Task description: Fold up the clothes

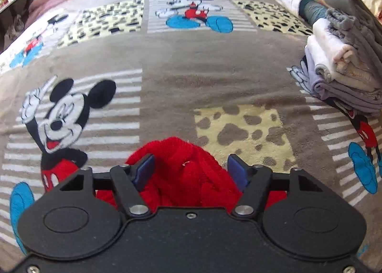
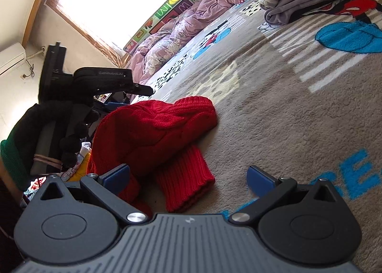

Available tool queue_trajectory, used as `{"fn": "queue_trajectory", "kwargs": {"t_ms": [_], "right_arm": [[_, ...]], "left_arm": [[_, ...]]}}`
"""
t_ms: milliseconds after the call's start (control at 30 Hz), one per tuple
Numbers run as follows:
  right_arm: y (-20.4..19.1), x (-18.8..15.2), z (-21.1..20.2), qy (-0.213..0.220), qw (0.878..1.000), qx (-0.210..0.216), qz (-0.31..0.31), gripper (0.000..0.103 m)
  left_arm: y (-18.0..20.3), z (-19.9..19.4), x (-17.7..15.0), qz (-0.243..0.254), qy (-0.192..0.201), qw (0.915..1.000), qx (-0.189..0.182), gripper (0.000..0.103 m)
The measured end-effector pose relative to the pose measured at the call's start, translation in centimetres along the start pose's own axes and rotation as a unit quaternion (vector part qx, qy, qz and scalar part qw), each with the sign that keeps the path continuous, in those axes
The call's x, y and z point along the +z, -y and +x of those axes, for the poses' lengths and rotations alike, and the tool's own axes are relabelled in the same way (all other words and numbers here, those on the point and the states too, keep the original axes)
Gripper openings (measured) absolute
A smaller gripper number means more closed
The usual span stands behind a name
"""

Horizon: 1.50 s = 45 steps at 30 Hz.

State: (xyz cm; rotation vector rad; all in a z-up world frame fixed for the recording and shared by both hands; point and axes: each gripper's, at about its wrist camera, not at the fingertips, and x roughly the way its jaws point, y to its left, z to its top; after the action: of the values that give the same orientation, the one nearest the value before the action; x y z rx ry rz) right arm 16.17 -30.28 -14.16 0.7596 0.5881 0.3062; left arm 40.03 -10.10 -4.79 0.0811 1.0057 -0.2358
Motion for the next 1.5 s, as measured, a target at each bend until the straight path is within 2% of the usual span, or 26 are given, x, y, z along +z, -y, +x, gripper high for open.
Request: {"fn": "queue_trajectory", "kwargs": {"t_ms": [33, 67, 167, 333, 467, 500, 700, 833, 967, 1100, 1267, 1300, 1400, 1500], "right_arm": [[0.0, 0.0, 0.0, 0.0, 1.0, 0.001, 0.001, 0.103], [0.1, 0.1, 0.0, 0.002, 1.0, 0.001, 0.002, 0.103], [0.3, 0.2, -0.2, 0.011, 1.0, 0.004, 0.009, 0.103], [0.9, 0.4, -0.6, 0.022, 0.999, 0.014, 0.031, 0.103], [1.4, 0.5, -0.9, 0.028, 0.998, 0.032, 0.053, 0.103], [1.5, 0.5, -0.9, 0.03, 0.997, 0.042, 0.061, 0.103], [1.5, 0.1, -1.5, 0.031, 0.987, 0.128, 0.095, 0.103], [1.3, -0.2, -1.9, 0.031, 0.979, 0.169, 0.111, 0.102], [0.8, -0.6, -3.0, 0.04, 0.971, 0.206, 0.116, 0.102], [0.3, -1.4, -4.5, 0.033, 0.967, 0.225, 0.117, 0.102], [0.4, -3.0, -6.8, 0.017, 0.968, 0.209, 0.139, 0.103], [0.6, -3.2, -7.2, 0.018, 0.967, 0.205, 0.149, 0.103], [1.2, -4.0, -7.6, 0.01, 0.974, 0.165, 0.156, 0.103], [1.4, -4.8, -7.3, -0.008, 0.979, 0.14, 0.148, 0.102]], "left_arm": [[-0.6, 1.1, 0.2, -0.014, -0.022, 0.9996, -0.008, 0.045], [-0.8, 1.5, -0.4, -0.016, -0.026, 0.9994, -0.014, 0.032], [-0.1, 0.0, -1.1, -0.002, 0.01, 0.9996, -0.027, 0.019], [-0.8, -5.2, -4.3, -0.005, 0.082, 0.9951, -0.055, 0.017], [-1.4, -11.4, -8.2, 0.003, 0.141, 0.9864, -0.084, 0.015], [-1.5, -11.5, -8.0, 0.005, 0.147, 0.9853, -0.087, 0.015], [-2.2, -17.0, -15.6, 0.014, 0.19, 0.9748, -0.115, 0.011], [-1.4, -19.2, -21.2, 0.065, 0.211, 0.9696, -0.106, 0.011], [0.5, -20.8, -26.3, 0.133, 0.238, 0.9585, -0.084, 0.011], [2.2, -20.4, -29.8, 0.173, 0.222, 0.9558, -0.085, 0.011], [3.1, -19.0, -33.2, 0.197, 0.181, 0.9582, -0.102, 0.011], [2.3, -19.9, -35.2, 0.2, 0.178, 0.9575, -0.108, 0.011], [2.4, -19.7, -36.5, 0.207, 0.16, 0.9563, -0.131, 0.011], [1.4, -19.8, -36.2, 0.186, 0.149, 0.9587, -0.155, 0.014]]}}
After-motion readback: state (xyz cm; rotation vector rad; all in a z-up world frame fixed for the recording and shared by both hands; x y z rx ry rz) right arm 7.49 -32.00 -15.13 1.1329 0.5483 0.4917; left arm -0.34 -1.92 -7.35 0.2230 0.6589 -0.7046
